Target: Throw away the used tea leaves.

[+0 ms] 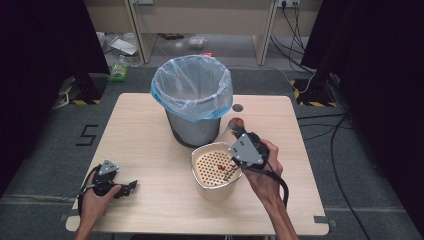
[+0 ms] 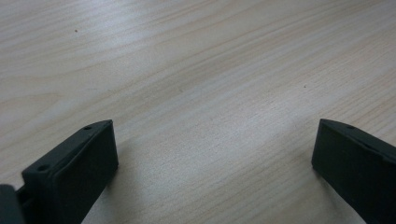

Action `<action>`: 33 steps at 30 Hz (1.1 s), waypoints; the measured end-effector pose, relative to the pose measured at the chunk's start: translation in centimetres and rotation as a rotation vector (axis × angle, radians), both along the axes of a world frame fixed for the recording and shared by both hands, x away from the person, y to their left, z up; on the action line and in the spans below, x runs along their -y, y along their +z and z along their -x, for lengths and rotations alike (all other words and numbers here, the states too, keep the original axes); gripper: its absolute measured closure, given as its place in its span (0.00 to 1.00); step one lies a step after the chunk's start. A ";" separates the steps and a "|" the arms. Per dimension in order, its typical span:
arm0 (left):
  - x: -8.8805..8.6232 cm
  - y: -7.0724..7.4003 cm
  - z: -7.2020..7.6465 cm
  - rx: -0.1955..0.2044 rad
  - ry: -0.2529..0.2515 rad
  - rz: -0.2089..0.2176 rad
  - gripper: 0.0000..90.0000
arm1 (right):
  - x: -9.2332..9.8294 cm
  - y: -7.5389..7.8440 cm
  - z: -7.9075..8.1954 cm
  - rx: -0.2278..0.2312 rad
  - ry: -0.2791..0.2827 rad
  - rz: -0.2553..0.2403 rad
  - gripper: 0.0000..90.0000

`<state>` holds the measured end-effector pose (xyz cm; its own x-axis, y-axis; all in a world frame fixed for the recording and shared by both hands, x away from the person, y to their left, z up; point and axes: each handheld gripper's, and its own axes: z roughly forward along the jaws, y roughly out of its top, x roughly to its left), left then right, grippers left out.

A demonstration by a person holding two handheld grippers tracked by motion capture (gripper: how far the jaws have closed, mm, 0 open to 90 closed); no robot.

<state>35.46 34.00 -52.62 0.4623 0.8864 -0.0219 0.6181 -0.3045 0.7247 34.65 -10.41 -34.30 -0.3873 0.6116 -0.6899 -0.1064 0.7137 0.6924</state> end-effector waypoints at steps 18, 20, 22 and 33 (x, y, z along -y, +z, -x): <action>0.0 0.0 0.0 0.000 0.000 0.000 0.00 | -2.9 -3.5 0.8 0.305 0.033 0.259 0.97; 0.0 0.0 0.0 0.000 0.000 0.000 0.00 | -2.8 -3.9 1.1 0.327 0.036 0.262 0.97; 0.0 0.0 0.0 0.000 0.000 0.000 0.00 | -2.9 -4.3 1.6 0.375 0.038 0.292 0.97; 0.0 0.0 0.0 0.000 0.000 0.000 0.00 | -2.4 -6.1 0.9 0.420 0.002 0.333 0.97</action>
